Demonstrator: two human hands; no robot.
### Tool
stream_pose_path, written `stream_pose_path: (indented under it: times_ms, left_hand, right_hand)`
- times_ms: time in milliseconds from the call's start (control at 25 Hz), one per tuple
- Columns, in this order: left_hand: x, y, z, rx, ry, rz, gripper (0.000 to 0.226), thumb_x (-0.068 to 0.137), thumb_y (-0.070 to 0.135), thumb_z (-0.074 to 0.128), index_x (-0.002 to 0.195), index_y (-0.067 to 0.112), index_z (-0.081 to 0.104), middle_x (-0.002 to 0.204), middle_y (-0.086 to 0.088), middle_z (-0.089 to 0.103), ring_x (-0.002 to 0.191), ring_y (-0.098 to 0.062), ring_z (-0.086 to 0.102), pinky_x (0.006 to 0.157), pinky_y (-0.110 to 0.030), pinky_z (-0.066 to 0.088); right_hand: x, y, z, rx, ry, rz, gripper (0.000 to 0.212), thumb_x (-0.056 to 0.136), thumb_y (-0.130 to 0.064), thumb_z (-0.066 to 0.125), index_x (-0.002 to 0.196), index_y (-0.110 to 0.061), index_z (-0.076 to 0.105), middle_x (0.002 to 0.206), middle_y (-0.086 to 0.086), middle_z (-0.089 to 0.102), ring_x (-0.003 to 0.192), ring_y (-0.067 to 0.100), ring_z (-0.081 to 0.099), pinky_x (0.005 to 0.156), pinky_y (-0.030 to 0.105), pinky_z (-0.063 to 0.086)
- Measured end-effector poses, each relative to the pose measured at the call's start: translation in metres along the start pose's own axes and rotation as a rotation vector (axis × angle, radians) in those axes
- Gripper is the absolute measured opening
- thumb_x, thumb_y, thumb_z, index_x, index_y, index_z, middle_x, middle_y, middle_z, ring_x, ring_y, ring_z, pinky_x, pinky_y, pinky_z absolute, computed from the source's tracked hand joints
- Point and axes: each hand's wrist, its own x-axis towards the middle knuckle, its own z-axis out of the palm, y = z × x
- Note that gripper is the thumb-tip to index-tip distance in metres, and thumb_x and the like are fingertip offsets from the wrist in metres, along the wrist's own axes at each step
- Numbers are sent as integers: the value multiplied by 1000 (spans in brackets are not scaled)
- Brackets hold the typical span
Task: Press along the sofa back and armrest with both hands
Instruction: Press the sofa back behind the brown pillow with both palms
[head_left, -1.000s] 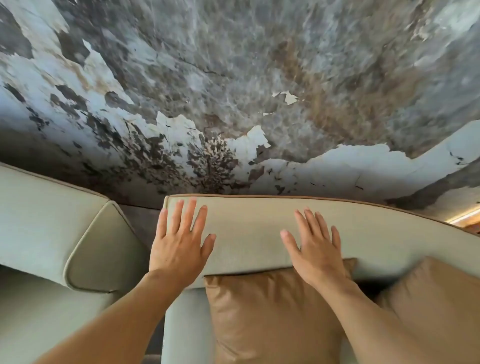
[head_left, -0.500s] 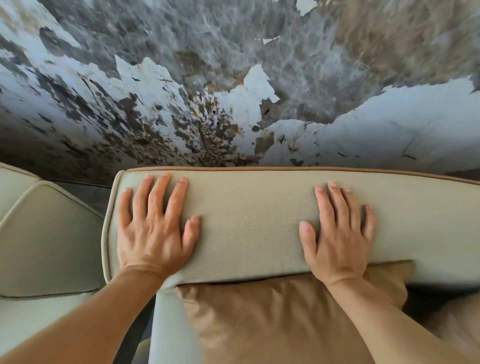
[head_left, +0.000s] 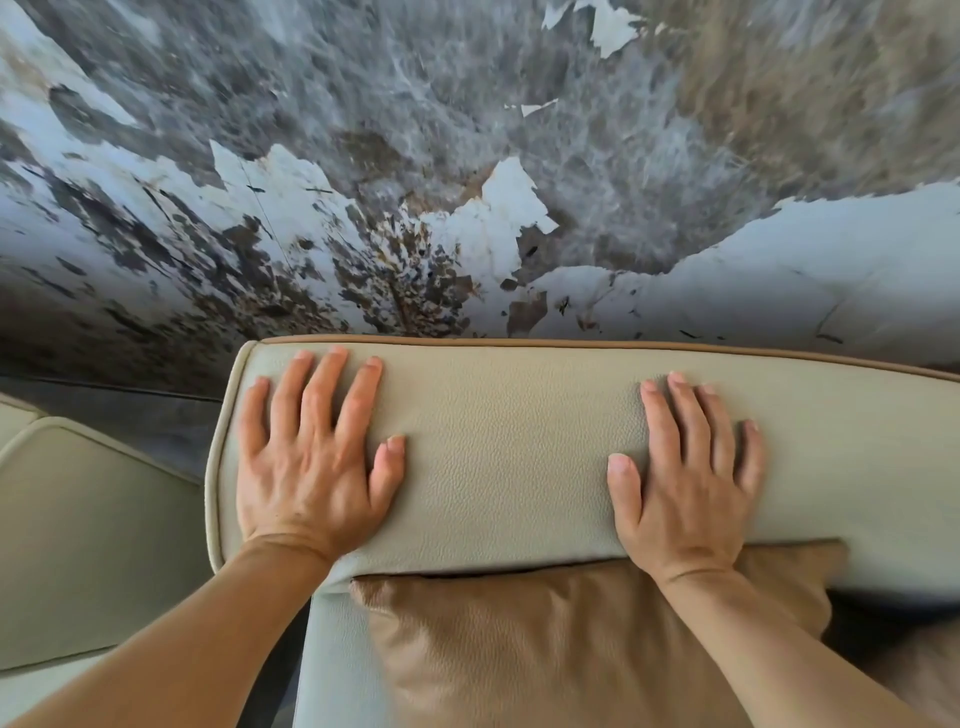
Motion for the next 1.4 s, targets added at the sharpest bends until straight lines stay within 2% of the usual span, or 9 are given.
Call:
stream_pose_path:
  times_ms: [840, 1400]
  left_hand:
    - [97, 9, 43, -18, 19, 90, 64, 90, 52, 30, 140, 15, 45, 143, -15, 48, 133, -37, 39, 112, -58, 24]
    - [156, 23, 64, -38, -24, 127, 64, 90, 51, 29, 140, 15, 43, 144, -16, 46, 135, -38, 36, 112, -58, 23]
  right_hand:
    - [68, 11, 47, -53, 77, 86, 65, 95, -54, 17, 145, -18, 37, 149, 9, 41, 139, 32, 32, 113, 56, 16]
    - [110, 25, 76, -68, 110, 134, 66, 94, -56, 18, 144, -18, 38, 150, 8, 40, 139, 31, 30, 114, 54, 13]
